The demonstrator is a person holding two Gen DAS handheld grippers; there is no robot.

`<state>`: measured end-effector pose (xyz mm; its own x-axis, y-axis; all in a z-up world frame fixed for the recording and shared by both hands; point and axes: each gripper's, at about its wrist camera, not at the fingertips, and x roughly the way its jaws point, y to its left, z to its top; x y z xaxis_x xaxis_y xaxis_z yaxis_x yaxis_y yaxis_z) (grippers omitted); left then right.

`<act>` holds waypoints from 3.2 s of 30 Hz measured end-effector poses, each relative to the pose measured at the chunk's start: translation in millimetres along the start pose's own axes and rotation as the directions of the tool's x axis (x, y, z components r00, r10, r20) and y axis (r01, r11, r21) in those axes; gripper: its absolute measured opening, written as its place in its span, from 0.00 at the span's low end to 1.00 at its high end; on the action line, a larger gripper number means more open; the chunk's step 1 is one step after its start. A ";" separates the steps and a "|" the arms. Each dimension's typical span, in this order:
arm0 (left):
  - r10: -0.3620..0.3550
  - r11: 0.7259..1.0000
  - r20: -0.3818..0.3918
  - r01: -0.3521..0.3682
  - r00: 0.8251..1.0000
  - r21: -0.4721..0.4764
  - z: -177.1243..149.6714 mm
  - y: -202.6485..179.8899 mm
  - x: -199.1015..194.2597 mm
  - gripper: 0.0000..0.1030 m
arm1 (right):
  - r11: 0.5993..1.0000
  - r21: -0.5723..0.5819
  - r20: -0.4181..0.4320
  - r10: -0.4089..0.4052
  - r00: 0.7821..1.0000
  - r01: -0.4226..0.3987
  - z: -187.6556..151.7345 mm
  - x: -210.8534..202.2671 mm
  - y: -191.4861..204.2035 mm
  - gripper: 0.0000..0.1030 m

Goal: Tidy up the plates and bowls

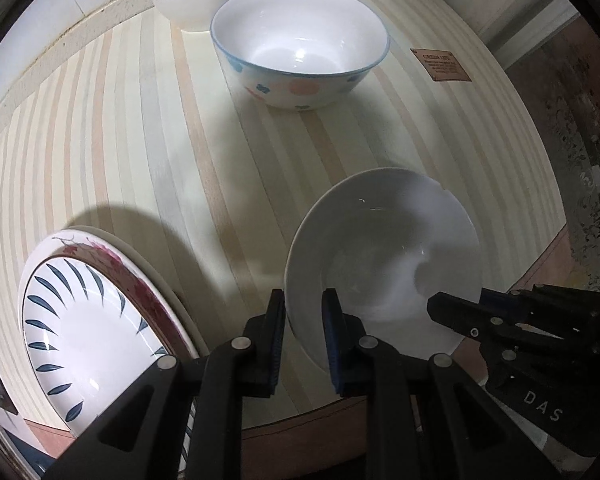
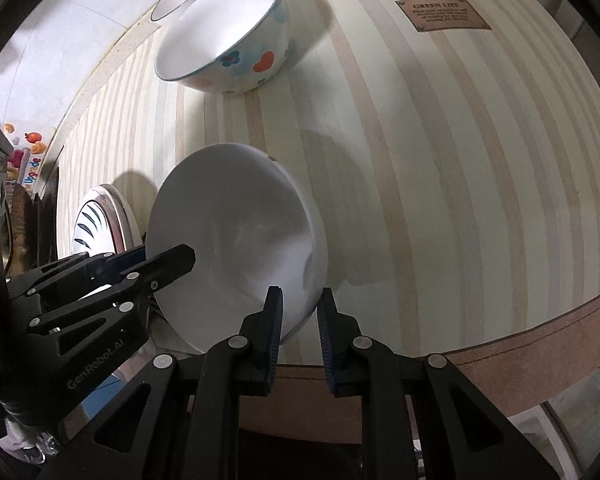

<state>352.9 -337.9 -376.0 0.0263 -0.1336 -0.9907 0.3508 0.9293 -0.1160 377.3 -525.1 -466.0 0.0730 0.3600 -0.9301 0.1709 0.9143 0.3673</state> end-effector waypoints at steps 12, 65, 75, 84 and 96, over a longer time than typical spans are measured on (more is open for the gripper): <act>-0.015 0.996 0.053 0.019 0.998 -0.086 21.6 21.4 -51.6 0.23 | 0.996 0.039 -0.037 0.077 0.996 -0.076 23.7 -43.9 -23.7 0.30; -0.097 0.995 0.012 0.097 0.995 0.028 43.4 1.2 -59.7 0.16 | 0.999 0.014 0.116 0.051 0.992 -0.053 7.0 -92.7 -1.3 0.12; -0.032 0.997 -0.055 0.036 0.998 0.072 28.6 -9.9 -31.9 0.16 | 0.997 0.051 0.042 0.054 0.998 -0.057 -2.3 -60.1 -14.1 0.12; 0.043 0.993 -0.055 -0.037 0.998 0.117 24.0 -19.8 -23.5 0.16 | 0.999 0.045 -0.003 0.030 1.000 -0.030 -2.9 -47.5 -16.8 0.12; 0.083 0.992 -0.065 -0.076 0.994 0.102 20.9 -19.2 -14.7 0.16 | 1.000 0.002 -0.023 -0.015 1.000 0.015 8.8 -43.0 -7.3 0.15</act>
<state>365.3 -361.0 -357.8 -0.0054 -0.0338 -0.9994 0.4413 0.8968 -0.0327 381.6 -548.9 -428.7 0.0474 0.3505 -0.9354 0.1738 0.9193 0.3532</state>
